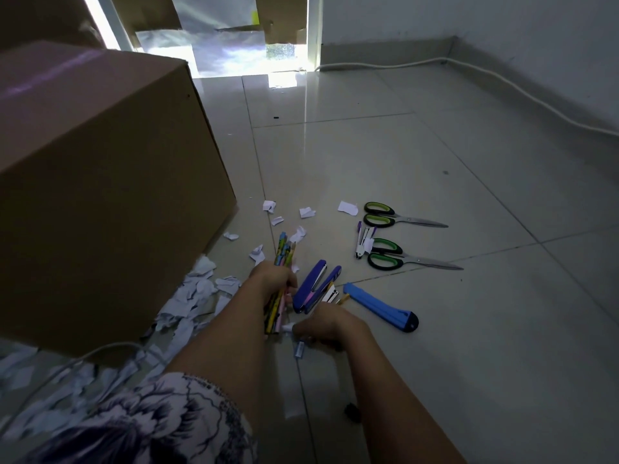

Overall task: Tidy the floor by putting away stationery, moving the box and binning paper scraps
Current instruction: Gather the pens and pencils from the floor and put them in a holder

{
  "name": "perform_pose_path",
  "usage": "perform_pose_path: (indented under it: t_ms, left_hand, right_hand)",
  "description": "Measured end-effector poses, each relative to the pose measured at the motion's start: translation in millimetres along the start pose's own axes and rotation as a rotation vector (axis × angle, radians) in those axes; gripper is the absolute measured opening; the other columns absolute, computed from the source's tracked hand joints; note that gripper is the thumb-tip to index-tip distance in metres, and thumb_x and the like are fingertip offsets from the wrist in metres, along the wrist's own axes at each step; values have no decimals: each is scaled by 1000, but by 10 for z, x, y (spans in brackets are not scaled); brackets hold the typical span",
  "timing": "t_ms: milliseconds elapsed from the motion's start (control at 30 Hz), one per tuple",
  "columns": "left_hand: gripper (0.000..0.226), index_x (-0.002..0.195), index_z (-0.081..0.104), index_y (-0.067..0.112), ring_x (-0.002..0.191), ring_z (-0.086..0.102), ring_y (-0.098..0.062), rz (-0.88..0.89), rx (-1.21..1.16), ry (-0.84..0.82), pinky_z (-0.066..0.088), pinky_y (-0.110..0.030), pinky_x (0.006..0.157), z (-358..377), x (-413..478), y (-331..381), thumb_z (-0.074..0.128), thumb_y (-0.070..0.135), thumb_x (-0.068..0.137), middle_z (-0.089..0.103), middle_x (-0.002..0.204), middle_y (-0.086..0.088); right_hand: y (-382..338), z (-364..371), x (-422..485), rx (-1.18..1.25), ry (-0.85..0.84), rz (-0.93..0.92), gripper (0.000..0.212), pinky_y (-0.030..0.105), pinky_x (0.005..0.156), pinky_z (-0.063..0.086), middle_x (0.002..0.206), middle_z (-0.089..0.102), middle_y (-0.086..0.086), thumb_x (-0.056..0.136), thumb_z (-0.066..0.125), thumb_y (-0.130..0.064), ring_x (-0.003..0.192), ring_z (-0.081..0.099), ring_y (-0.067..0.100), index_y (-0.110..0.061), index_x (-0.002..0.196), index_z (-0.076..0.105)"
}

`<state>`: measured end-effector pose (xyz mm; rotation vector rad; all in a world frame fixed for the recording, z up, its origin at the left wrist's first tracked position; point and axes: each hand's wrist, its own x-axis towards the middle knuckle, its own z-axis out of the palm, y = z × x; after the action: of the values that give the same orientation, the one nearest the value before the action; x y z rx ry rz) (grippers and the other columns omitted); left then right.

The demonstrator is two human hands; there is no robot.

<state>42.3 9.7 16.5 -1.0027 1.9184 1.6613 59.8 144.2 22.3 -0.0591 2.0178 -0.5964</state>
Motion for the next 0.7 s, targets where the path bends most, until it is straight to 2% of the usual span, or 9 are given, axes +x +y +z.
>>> perform_pose_path:
  t_ms: [67, 133, 200, 267, 367, 467, 533, 600, 700]
  left_hand:
    - [12, 84, 46, 3, 51, 53, -21, -3, 6, 0, 50, -29, 49, 2, -24, 5, 53, -7, 82, 52, 67, -15]
    - [11, 85, 47, 3, 52, 54, -21, -4, 24, 9, 50, -28, 49, 1, -27, 7, 54, -6, 82, 53, 67, -14]
    - [11, 86, 47, 3, 54, 54, -20, -4, 31, 10, 50, -27, 51, 12, -29, 13, 54, -5, 82, 54, 68, -13]
    - [11, 86, 47, 3, 54, 54, -20, 0, 27, 3, 50, -28, 53, 22, -28, 29, 54, -5, 82, 53, 68, -13]
    - [13, 89, 47, 2, 52, 53, -21, 8, 35, -8, 50, -29, 50, 15, -22, 33, 54, -5, 81, 52, 65, -14]
    - [15, 91, 47, -1, 48, 52, -23, 13, 65, -29, 50, -28, 48, 25, -21, 18, 55, -6, 80, 53, 62, -14]
    - [16, 93, 48, -2, 47, 53, -22, 13, 95, -38, 51, -26, 48, 40, -35, 13, 56, -5, 80, 53, 61, -13]
    - [15, 92, 48, -1, 45, 53, -21, 13, 111, -46, 50, -25, 46, 60, -48, 23, 57, -4, 80, 54, 60, -11]
    - [10, 85, 48, 1, 45, 52, -20, 11, 122, -68, 47, -24, 43, 94, -65, 24, 56, -4, 80, 53, 59, -11]
  right_hand:
    - [-17, 79, 55, -148, 27, -17, 26, 22, 58, 42, 66, 53, -1, 80, 69, -39, 59, 50, 10, -21, 67, 56]
    - [-36, 155, 80, -330, 41, -38, 25, 26, 72, 42, 66, 50, 1, 81, 69, -41, 74, 53, 13, -32, 68, 49]
    - [-26, 201, 108, -368, 70, -62, 33, 26, 72, 42, 67, 49, 3, 81, 70, -30, 78, 52, 15, -26, 60, 45]
    - [12, 149, 77, -212, 29, -38, 25, 25, 62, 43, 68, 52, 3, 78, 68, -16, 66, 52, 15, -15, 60, 51]
    - [158, -25, -13, 169, -164, 19, 8, 21, 46, 36, 60, 48, 1, 75, 58, -17, 49, 42, 12, -13, 70, 53]
    - [380, -139, -21, 430, -259, 3, 11, 22, 54, 41, 67, 56, 7, 64, 51, -21, 56, 56, 19, -11, 67, 53]
    - [503, -165, -15, 485, -285, -30, 11, 26, 60, 46, 80, 67, 11, 65, 46, -15, 67, 64, 23, -10, 64, 56]
    - [565, -195, -45, 516, -288, -32, 17, 28, 62, 48, 87, 69, 12, 75, 46, -12, 71, 64, 22, -10, 66, 61]
    - [550, -193, -108, 246, -293, 61, 22, 25, 56, 45, 73, 64, 7, 81, 66, -30, 56, 56, 14, -10, 69, 65]
